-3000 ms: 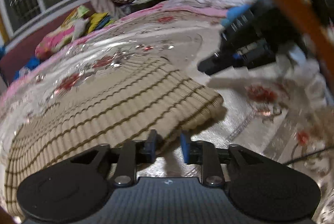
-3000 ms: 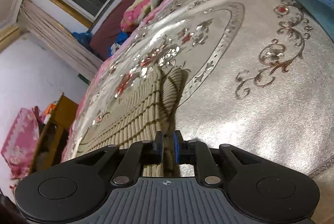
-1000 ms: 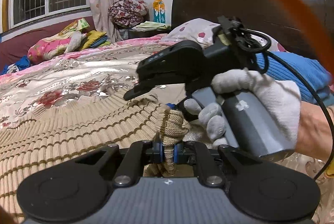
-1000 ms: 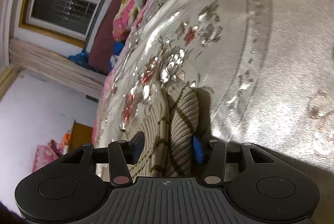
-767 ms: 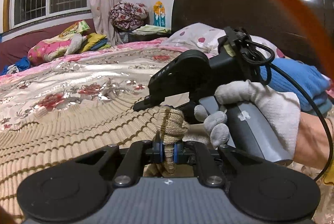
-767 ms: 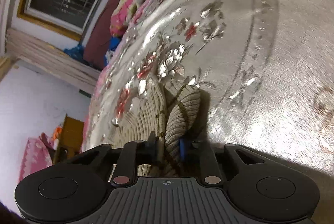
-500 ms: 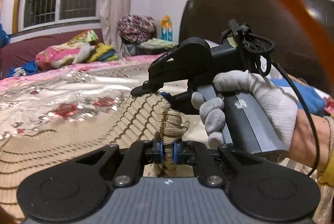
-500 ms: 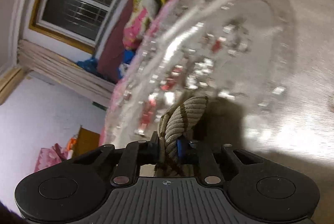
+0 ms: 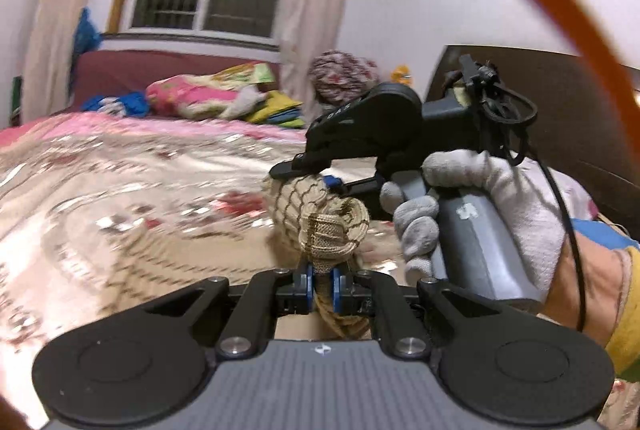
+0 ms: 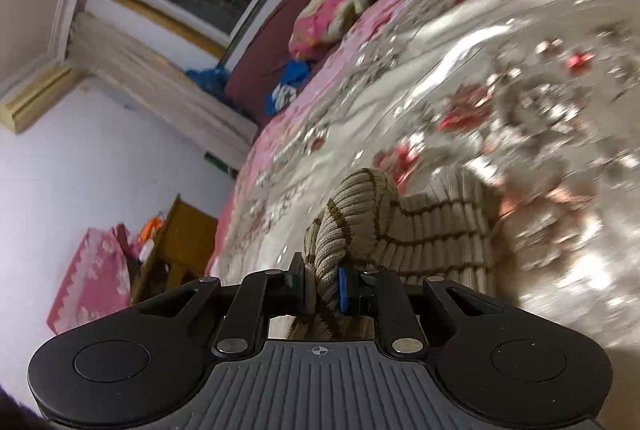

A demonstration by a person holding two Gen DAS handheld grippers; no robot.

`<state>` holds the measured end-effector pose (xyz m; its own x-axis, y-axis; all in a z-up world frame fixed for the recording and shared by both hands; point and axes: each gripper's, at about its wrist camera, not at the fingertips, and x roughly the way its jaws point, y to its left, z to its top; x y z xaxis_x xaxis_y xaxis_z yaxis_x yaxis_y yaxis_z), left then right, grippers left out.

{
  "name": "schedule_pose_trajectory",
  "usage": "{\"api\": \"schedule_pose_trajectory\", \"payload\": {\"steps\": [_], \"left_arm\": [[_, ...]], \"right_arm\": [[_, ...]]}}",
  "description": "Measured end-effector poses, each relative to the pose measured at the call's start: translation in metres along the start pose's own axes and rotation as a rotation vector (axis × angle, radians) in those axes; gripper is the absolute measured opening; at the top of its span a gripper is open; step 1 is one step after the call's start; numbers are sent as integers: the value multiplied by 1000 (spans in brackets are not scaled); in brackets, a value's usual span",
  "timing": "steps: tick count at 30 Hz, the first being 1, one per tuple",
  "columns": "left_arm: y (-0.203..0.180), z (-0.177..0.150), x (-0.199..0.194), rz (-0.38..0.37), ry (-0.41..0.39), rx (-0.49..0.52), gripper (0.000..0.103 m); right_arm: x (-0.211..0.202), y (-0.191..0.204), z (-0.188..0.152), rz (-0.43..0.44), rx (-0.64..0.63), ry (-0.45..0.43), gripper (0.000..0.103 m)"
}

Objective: Fold small clothes

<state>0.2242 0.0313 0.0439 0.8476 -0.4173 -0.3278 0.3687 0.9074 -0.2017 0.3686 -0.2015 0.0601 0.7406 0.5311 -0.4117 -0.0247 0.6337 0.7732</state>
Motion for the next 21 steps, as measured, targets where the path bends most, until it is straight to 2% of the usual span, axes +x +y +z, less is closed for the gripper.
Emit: {"api": "schedule_pose_trajectory", "payload": {"steps": [9,16,21], "left_arm": [[52,-13,-16,60,20,-91,16],[78,-21,-23,81,45,-158,15],[89,-29,-26,106,64,-163,15]], "right_arm": [[58,44,-45,-35,-90,101,16],[83,71,-68,-58,-149,135,16],[104,85,-90,-101,-210,168,16]]}}
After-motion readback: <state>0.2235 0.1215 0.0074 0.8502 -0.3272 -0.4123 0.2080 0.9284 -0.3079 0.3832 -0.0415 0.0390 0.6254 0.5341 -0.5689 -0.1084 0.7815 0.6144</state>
